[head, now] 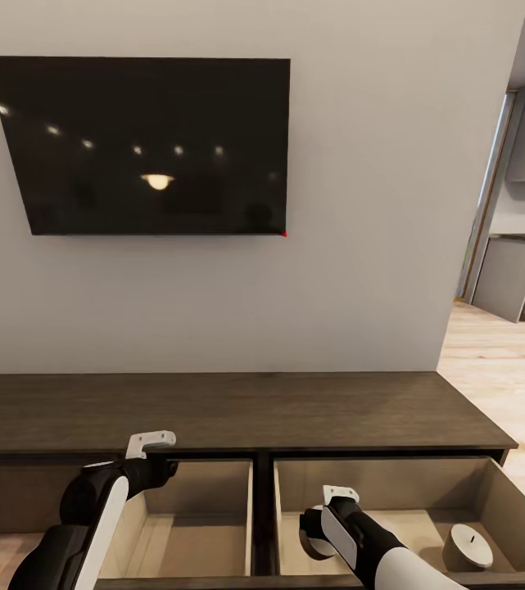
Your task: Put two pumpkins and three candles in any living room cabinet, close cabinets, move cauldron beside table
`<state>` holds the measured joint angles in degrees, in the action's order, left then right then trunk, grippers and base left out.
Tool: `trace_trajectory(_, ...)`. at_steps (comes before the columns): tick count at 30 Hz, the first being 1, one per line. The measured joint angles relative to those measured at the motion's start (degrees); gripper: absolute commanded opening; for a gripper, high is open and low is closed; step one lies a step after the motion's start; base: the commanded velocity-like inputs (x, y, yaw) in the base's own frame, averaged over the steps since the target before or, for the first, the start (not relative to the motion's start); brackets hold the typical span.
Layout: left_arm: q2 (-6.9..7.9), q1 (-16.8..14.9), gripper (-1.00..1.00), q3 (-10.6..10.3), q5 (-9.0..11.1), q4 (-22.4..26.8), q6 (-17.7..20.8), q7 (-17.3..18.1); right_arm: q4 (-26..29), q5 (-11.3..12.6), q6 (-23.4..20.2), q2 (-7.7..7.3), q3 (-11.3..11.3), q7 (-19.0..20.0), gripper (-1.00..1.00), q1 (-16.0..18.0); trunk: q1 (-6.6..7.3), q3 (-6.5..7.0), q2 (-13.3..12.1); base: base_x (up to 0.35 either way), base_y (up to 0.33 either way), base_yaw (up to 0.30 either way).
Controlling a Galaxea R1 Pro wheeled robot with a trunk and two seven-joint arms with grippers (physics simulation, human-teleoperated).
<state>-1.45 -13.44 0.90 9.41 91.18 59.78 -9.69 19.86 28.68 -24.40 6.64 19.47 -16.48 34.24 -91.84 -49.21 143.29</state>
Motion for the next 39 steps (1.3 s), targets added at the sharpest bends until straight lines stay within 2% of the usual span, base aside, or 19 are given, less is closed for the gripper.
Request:
trace_trajectory(12, -0.08, 0.0, 1.0, 0.0, 0.1, 0.0, 0.0, 0.0, 0.5, 0.1, -0.8, 0.18, -0.1, -0.1, -1.0, 0.2, 0.0, 0.0, 0.0, 0.0, 0.0, 0.0)
trace_trajectory(13, -0.08, 0.0, 1.0, 0.0, 0.1, 0.0, 0.0, 0.0, 1.1, 0.4, -1.9, 0.41, -0.2, -0.2, -1.0, 0.8, 0.0, 0.01, 0.0, 0.0, 0.0, 0.0)
trace_trajectory(16, -0.09, 0.0, 1.0, 0.0, 0.1, 0.0, 0.0, 0.0, 2.0, 0.8, -9.8, 0.67, -0.3, -0.3, -1.0, 3.1, 0.0, 0.01, 0.0, 0.0, 0.0, 0.0)
trace_trajectory(19, -0.03, 0.0, 1.0, 0.0, 0.1, -0.1, 0.0, 0.0, 2.6, 0.8, -14.4, 0.76, -0.5, -0.6, -1.0, 5.3, 0.0, 0.01, 0.0, 0.0, 0.0, 0.0)
trace_trajectory(28, 0.0, 0.0, 1.0, 0.0, 0.1, -0.1, 0.0, 0.0, 2.1, 0.8, -21.0, 0.71, -1.0, -1.1, -1.0, 9.4, 0.0, 0.0, 0.0, 0.0, 0.0, 0.0)
trace_trajectory(34, 0.0, 0.0, 1.0, 0.0, 0.2, 0.0, 0.0, 0.0, 1.4, 0.8, -22.3, 0.7, -1.1, -1.2, -1.0, 10.1, 0.0, 0.0, 0.0, 0.0, 0.0, 0.0)
trace_trajectory(39, 0.0, 0.1, 1.0, 0.0, 0.2, 0.0, 0.0, 0.0, 0.2, 0.8, -22.4, 0.69, -1.1, -1.1, -1.0, 10.1, -0.13, -1.11, 0.1, 0.0, 0.0, 0.0)
